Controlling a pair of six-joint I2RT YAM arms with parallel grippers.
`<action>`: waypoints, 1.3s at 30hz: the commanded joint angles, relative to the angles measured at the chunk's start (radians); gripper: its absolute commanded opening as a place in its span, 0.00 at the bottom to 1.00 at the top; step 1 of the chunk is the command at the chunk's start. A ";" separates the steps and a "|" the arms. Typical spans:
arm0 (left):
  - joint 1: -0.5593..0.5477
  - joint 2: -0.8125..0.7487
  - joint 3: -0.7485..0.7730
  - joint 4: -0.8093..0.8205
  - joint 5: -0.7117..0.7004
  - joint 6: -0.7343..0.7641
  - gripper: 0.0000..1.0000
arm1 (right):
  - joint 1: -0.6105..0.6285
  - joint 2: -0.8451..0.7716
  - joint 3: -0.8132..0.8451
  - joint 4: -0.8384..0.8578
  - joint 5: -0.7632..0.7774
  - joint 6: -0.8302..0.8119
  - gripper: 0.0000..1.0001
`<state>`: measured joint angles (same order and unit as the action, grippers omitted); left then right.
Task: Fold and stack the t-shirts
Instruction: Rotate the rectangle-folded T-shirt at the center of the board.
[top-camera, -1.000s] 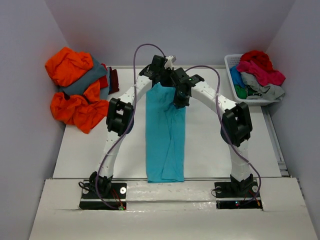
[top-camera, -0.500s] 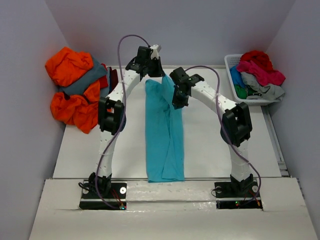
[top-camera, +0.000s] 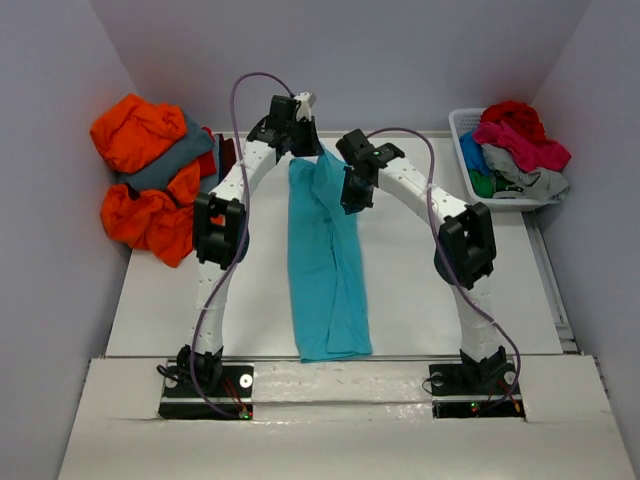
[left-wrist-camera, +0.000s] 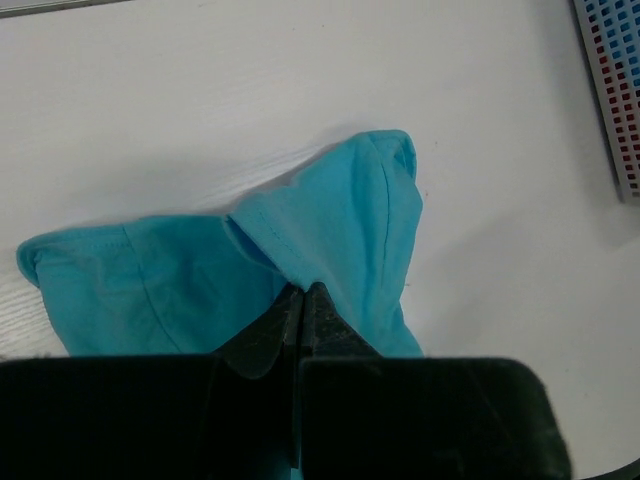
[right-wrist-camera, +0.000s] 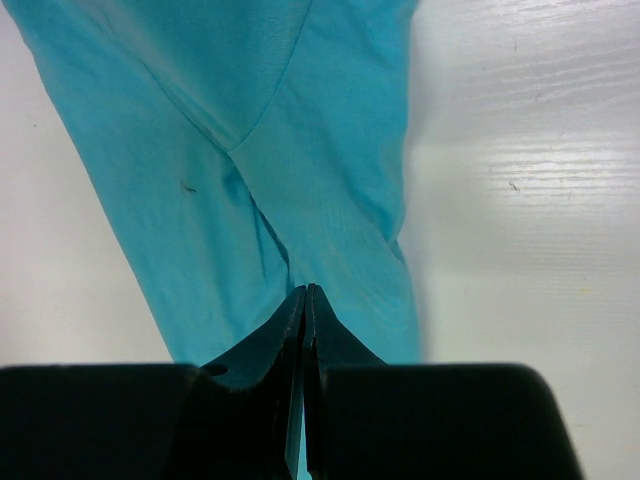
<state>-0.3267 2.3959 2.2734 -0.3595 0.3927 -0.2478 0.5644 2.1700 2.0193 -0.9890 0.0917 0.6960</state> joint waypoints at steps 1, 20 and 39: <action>-0.005 -0.073 -0.029 0.043 0.011 0.013 0.06 | 0.008 0.005 0.055 -0.031 0.002 -0.010 0.07; -0.005 -0.080 -0.098 0.059 -0.003 0.015 0.06 | -0.153 0.194 0.352 -0.115 -0.007 -0.019 0.07; 0.005 -0.030 -0.086 0.039 -0.012 0.015 0.06 | -0.113 -0.133 -0.207 -0.054 -0.274 -0.102 0.16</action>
<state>-0.3252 2.3924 2.1834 -0.3336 0.3874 -0.2443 0.4404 2.2021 1.8694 -1.0420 -0.1314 0.6266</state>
